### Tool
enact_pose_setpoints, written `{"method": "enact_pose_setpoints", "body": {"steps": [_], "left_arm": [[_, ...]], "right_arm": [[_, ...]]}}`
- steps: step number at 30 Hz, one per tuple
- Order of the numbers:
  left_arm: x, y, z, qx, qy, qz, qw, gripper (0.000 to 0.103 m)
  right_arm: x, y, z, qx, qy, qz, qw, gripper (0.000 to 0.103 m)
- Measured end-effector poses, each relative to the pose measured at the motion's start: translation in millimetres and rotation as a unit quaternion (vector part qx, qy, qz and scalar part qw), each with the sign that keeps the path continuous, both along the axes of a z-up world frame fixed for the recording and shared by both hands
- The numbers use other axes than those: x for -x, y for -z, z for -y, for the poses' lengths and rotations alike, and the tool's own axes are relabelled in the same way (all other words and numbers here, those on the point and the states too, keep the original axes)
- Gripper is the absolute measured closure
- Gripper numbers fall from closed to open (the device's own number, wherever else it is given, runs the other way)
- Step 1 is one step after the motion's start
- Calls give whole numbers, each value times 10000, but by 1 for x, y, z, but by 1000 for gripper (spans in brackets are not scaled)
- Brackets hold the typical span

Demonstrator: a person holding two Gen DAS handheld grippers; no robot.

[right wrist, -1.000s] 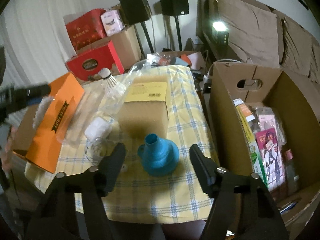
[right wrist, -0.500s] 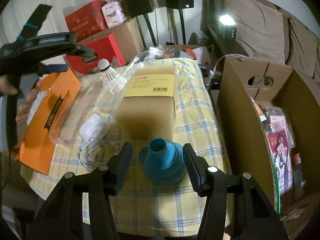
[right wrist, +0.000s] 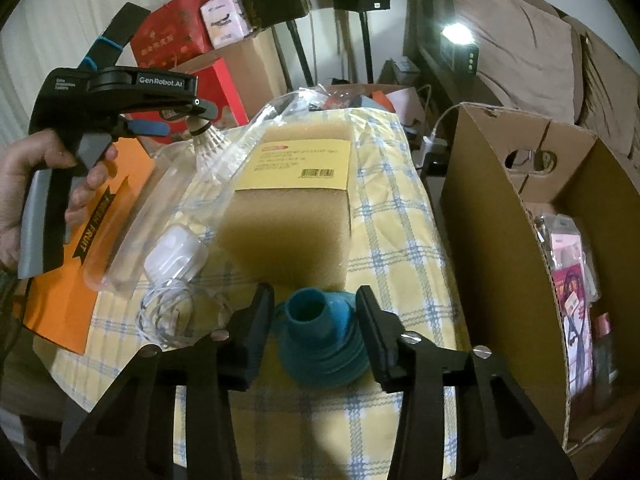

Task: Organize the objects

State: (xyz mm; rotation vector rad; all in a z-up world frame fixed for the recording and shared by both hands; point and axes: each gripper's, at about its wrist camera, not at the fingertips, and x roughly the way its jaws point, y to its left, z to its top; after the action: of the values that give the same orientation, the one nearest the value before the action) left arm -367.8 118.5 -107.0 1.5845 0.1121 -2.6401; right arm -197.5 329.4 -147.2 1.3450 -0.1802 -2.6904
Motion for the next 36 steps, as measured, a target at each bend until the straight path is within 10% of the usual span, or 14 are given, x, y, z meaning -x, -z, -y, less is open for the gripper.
{"method": "enact_pose_setpoints", "body": {"steps": [7,36], "left_arm": [[3,9,-6,13,133,135,9998,75],[-89,-97,18,-670,130,-708,9952,75]], "right_arm": [[1,0,-4,37,8,-63,10000,71],[-43,-86,6,39,-128,-683,9976,73]]}}
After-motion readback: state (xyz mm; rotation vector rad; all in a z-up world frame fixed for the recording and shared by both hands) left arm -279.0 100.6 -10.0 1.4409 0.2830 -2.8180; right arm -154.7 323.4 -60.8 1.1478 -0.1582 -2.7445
